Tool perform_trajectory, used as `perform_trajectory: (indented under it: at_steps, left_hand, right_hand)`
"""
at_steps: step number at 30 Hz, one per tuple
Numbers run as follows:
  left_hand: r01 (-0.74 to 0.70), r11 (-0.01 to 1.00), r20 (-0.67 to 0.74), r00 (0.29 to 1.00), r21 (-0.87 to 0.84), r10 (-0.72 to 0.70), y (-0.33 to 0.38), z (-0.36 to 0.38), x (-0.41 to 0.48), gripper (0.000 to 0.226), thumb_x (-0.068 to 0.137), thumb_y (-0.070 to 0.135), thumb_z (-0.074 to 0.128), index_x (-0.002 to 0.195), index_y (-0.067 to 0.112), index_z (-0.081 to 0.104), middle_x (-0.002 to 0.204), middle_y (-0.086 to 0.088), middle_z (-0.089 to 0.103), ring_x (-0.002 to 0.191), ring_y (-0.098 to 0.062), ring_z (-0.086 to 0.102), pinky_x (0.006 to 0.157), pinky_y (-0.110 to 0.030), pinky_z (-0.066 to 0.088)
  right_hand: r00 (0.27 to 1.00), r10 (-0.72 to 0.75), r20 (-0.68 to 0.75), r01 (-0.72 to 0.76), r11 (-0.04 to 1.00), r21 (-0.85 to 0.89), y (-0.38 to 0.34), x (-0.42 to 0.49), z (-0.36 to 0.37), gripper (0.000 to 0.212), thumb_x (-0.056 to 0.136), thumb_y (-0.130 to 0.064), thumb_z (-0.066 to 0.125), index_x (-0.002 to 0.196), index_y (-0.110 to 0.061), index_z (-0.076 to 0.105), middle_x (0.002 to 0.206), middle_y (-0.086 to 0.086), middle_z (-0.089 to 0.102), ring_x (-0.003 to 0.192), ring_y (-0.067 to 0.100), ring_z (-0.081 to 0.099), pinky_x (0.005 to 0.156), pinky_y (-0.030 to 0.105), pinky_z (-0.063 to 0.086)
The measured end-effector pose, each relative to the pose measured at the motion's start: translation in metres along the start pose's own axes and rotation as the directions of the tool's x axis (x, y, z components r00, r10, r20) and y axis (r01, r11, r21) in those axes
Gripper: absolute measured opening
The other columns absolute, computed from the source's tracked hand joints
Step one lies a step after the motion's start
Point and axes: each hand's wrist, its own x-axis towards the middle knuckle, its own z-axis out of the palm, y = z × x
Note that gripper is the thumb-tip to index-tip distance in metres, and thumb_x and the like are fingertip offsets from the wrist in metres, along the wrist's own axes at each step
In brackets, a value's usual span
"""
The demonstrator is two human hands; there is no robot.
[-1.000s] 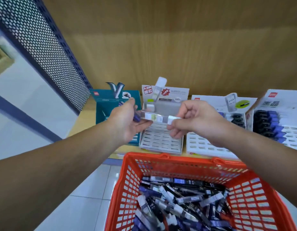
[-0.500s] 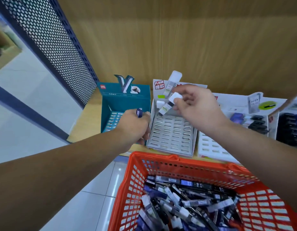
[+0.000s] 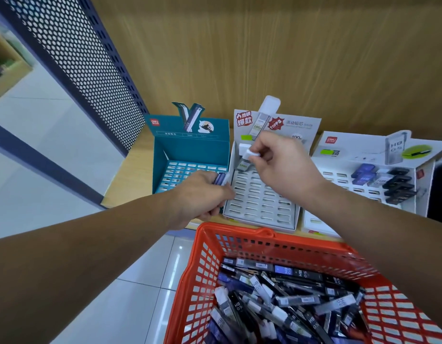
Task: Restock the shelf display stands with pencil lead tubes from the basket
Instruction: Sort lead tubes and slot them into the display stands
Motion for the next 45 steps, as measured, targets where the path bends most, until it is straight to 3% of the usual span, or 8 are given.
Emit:
perform_trajectory:
  at_steps: [7,14,18,23,31,37,40,45]
  left_hand:
    - [0.017,0.992,0.062,0.998,-0.128,-0.009,0.002,-0.001,-0.003,0.013,0.095,0.007,0.063,0.108,0.007,0.066,0.065,-0.003,0.053,0.053,-0.015,0.046,0.045,-0.026,0.028]
    - [0.074,0.955,0.271,0.963,-0.287,0.007,0.015,-0.004,-0.015,0.028,0.104,0.008,0.054,0.132,0.006,0.058,0.098,-0.009,0.077,0.079,-0.022,0.073,0.056,-0.026,0.049]
    - [0.114,0.929,0.383,0.923,-0.351,0.032,0.023,-0.001,-0.024,0.030,0.109,0.015,0.047,0.134,0.000,0.054,0.116,-0.015,0.076,0.107,-0.028,0.075,0.075,-0.030,0.063]
    - [0.044,0.955,0.429,0.899,-0.294,0.091,0.039,0.022,-0.028,0.030,0.106,0.029,0.053,0.132,0.017,0.060,0.117,-0.014,0.075,0.102,-0.031,0.076,0.069,-0.031,0.063]
    - [-0.113,0.970,0.213,0.964,-0.214,0.160,0.074,0.089,-0.027,0.026,0.109,0.029,0.051,0.125,0.010,0.058,0.088,-0.014,0.078,0.057,-0.020,0.066,0.046,-0.026,0.049]
    - [-0.022,0.986,0.163,0.985,-0.164,0.049,0.088,0.122,-0.016,0.043,0.104,0.046,0.045,0.112,0.011,0.070,0.070,-0.001,0.042,0.053,-0.016,0.031,0.047,-0.026,0.027]
    - [0.001,0.970,0.157,0.987,-0.244,0.039,0.089,0.132,-0.009,0.045,0.104,0.036,0.041,0.112,0.003,0.069,0.071,-0.003,0.042,0.053,-0.017,0.034,0.046,-0.027,0.029]
    - [-0.088,0.992,0.154,0.983,-0.088,0.101,0.080,0.134,0.003,0.017,0.100,0.019,0.063,0.104,0.003,0.068,0.073,-0.006,0.049,0.061,-0.019,0.047,0.051,-0.029,0.041]
  right_hand:
    - [0.996,-0.084,0.027,0.087,0.988,-0.128,0.005,0.004,0.000,0.013,0.085,-0.001,0.067,0.085,-0.013,0.065,0.070,-0.009,0.057,0.069,0.019,0.055,0.065,0.040,0.054]
    - [0.982,-0.140,0.124,0.169,0.948,-0.268,0.012,0.000,0.006,0.028,0.090,-0.009,0.061,0.115,-0.016,0.071,0.091,0.005,0.065,0.085,0.027,0.064,0.073,0.045,0.056]
    - [0.986,0.072,0.149,-0.082,0.995,0.061,-0.003,-0.008,-0.015,0.027,0.095,-0.010,0.066,0.120,-0.019,0.072,0.081,-0.006,0.066,0.065,-0.001,0.060,0.070,0.023,0.049]
    - [0.861,0.246,0.444,-0.388,0.884,0.261,-0.013,-0.028,-0.060,0.007,0.097,-0.014,0.072,0.100,-0.016,0.077,0.082,0.010,0.072,0.070,0.012,0.068,0.063,0.033,0.054]
    - [0.873,0.473,0.120,-0.474,0.765,0.437,0.032,-0.059,-0.133,0.009,0.091,0.000,0.071,0.087,-0.005,0.064,0.072,0.018,0.068,0.068,0.032,0.067,0.068,0.043,0.053]
    - [0.869,0.492,-0.060,-0.440,0.821,0.365,0.066,-0.074,-0.169,0.017,0.092,0.001,0.070,0.103,-0.010,0.066,0.071,0.013,0.074,0.079,0.044,0.074,0.085,0.054,0.062]
    - [0.887,0.439,-0.143,-0.414,0.893,0.177,0.080,-0.072,-0.170,0.004,0.090,-0.014,0.075,0.092,-0.014,0.072,0.079,0.012,0.075,0.076,0.029,0.075,0.083,0.048,0.063]
    - [0.925,0.363,-0.115,-0.363,0.932,0.026,0.091,-0.078,-0.167,0.007,0.093,-0.017,0.075,0.087,-0.022,0.074,0.055,-0.026,0.061,0.048,-0.002,0.054,0.060,0.018,0.047]
